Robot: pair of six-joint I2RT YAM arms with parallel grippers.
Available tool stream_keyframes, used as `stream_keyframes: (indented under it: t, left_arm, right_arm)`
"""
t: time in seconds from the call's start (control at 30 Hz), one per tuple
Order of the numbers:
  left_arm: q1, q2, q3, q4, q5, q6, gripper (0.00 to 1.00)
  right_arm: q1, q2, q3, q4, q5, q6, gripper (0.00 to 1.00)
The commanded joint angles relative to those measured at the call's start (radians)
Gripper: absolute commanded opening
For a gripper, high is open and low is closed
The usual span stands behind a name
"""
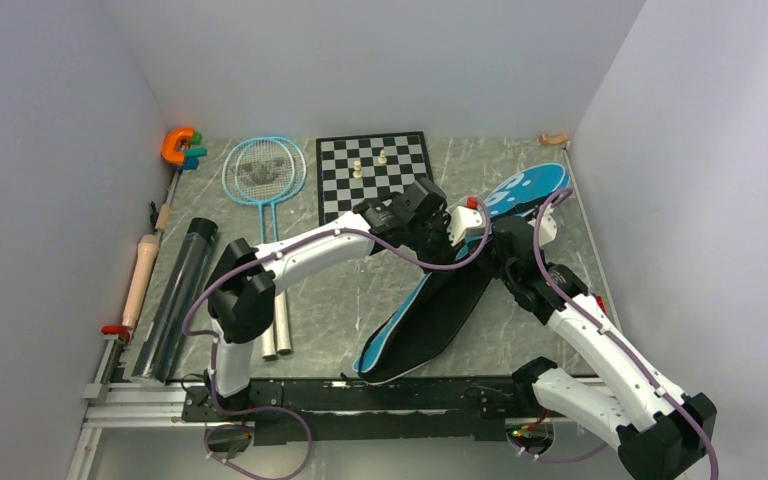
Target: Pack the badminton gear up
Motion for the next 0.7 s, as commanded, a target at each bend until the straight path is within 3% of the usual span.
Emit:
stream_keyframes:
  t: [0.0, 0.37, 0.47, 0.67]
  left_arm:
    - [0.004, 0.000, 0.003, 0.016, -0.015, 0.000, 0.00]
    - [0.040, -0.097, 0.104, -0.125, -0.065, 0.055, 0.00]
    - [0.079, -0.164, 0.120, -0.161, -0.092, 0.091, 0.00]
    - [0.259, -0.263, 0.207, -0.322, 0.004, 0.109, 0.00]
  right_arm:
    - [0.012, -0.033, 0.052, 0.071, -0.043, 0.003, 0.00]
    - [0.019, -0.052, 0.161, 0.166, -0.168, -0.153, 0.01]
    - [0.021, -0.038, 0.225, 0.165, -0.231, -0.220, 0.13]
    - [0.024, 0.004, 0.331, 0.167, -0.379, -0.315, 0.50]
